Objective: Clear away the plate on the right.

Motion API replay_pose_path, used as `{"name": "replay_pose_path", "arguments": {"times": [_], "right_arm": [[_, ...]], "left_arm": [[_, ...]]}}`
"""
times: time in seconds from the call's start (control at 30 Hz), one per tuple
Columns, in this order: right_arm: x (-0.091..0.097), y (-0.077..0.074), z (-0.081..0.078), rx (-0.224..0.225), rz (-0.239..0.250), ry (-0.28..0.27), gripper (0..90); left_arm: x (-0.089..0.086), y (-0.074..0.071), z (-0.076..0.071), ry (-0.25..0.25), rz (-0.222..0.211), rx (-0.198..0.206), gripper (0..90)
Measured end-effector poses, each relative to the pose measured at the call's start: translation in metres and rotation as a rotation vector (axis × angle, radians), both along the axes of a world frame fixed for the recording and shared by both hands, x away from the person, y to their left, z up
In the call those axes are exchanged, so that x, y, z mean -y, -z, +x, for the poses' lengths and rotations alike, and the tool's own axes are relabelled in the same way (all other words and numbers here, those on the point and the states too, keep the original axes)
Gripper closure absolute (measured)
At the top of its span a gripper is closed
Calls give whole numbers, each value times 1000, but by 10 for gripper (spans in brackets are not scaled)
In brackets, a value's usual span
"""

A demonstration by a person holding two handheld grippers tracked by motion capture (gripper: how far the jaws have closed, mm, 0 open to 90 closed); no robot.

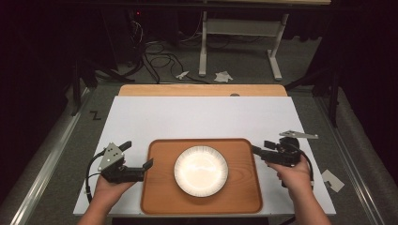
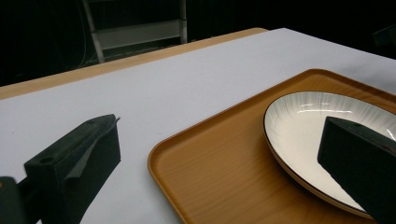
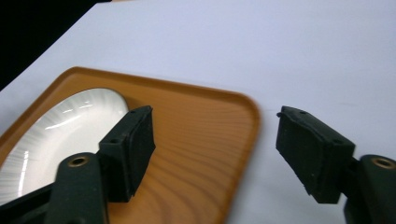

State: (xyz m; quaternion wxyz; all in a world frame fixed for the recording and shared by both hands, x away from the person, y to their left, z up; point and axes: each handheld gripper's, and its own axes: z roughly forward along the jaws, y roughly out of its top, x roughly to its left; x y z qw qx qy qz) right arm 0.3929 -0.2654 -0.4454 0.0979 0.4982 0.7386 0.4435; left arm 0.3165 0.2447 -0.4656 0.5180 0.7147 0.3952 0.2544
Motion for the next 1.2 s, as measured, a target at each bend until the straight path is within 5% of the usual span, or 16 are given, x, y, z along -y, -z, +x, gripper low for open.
{"name": "replay_pose_path", "arguments": {"times": [0.1,0.27,0.4,0.5,0.63,1.2], "right_arm": [[21,-3,-7,40,-7,51,193],[46,3,-18,111,-105,137,0],[64,5,-36,170,-113,181,0],[71,12,-54,179,-59,189,0],[73,16,-68,222,-101,179,0],[73,21,-65,220,-114,184,0]], "left_arm": [[0,1,0,0,2,-6,2],[0,2,1,-2,7,-12,2],[-1,2,2,-3,0,-20,2],[0,2,2,5,-2,-21,2],[4,3,2,17,11,-25,2],[6,3,2,17,10,-17,2]]}}
